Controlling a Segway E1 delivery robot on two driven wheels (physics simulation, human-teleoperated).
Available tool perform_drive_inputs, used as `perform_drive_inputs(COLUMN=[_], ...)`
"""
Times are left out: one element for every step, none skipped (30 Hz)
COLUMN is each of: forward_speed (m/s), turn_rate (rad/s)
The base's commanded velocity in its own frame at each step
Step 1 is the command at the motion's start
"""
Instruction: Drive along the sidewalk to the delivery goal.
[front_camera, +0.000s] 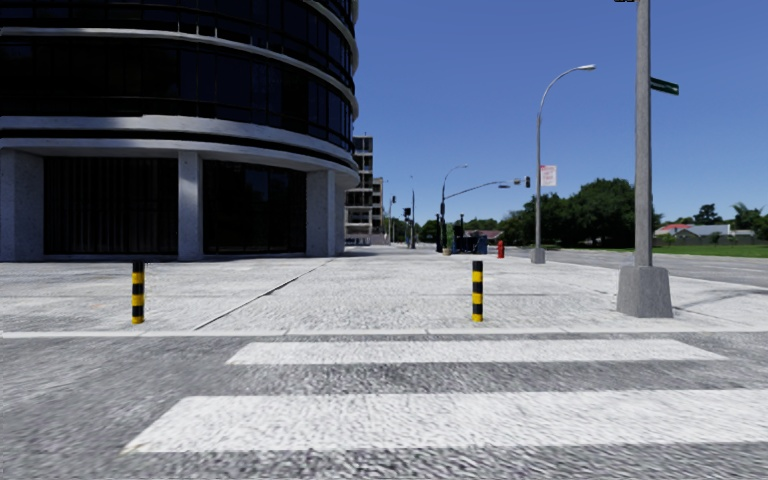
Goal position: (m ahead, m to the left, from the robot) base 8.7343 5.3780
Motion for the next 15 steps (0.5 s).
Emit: perform_drive_inputs(forward_speed=[2.0, 2.0, 2.0, 2.0, 2.0, 2.0, 2.0, 2.0, 2.0, 2.0, 2.0, 2.0, 2.0, 2.0, 2.0], turn_rate=[0.19, 0.19, 0.19, 0.22, 0.22, 0.23, 0.25, 0.26, 0.26, 0.26, 0.27, 0.27, 0.27, 0.27, 0.27])
